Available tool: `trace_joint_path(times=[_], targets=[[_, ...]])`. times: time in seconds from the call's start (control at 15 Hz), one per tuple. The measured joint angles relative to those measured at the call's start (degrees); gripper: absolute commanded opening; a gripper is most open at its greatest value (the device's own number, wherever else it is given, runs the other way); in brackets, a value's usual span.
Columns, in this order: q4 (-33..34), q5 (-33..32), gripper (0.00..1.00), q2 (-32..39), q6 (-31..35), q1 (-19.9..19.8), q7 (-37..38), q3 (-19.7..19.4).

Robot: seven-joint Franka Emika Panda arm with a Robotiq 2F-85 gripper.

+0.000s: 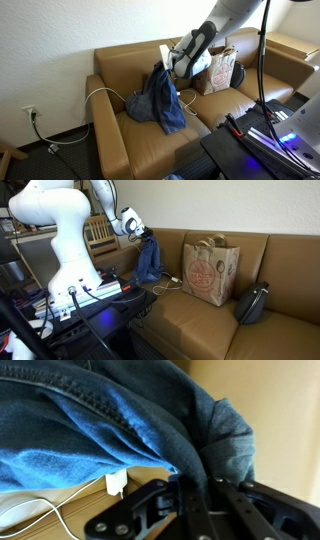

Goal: Fold the trouser

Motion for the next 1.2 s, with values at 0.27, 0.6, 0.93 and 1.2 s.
trace_joint_path(times=[0.27, 0.6, 0.93, 1.2], targets=[[-0.36, 0.71, 0.03, -3.15, -0.21, 7.10, 4.46, -9.23], [-1.27, 0.12, 0.11, -4.08, -0.39, 16.58, 5.54, -16.87], [-1.77, 1.70, 0.03, -3.40, -0.27, 16.61, 4.17, -15.37], [0.33, -2.32, 0.03, -3.24, -1.55, 17.74, 3.33, -15.36]])
